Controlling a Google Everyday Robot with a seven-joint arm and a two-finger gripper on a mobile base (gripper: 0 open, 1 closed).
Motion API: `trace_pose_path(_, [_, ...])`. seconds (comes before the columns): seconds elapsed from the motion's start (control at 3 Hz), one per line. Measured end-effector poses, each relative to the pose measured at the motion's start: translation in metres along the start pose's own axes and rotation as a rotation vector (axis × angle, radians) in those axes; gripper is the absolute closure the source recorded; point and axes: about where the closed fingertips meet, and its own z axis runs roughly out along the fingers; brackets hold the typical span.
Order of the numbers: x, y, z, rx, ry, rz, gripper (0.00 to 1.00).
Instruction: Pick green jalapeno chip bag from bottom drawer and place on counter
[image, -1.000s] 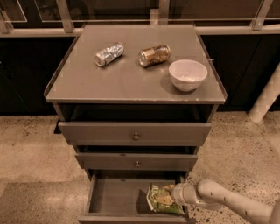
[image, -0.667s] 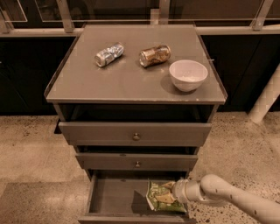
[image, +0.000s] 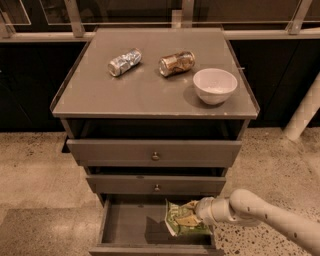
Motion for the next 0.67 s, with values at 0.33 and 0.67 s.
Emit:
trace_pose_path(0.33, [-0.002,0.006,-0.001,-0.046,-0.002,0.021,1.0])
trace_pose_path(0.67, [-0.037,0.028,-0.029,-0.04,-0.013,-0.025,1.0])
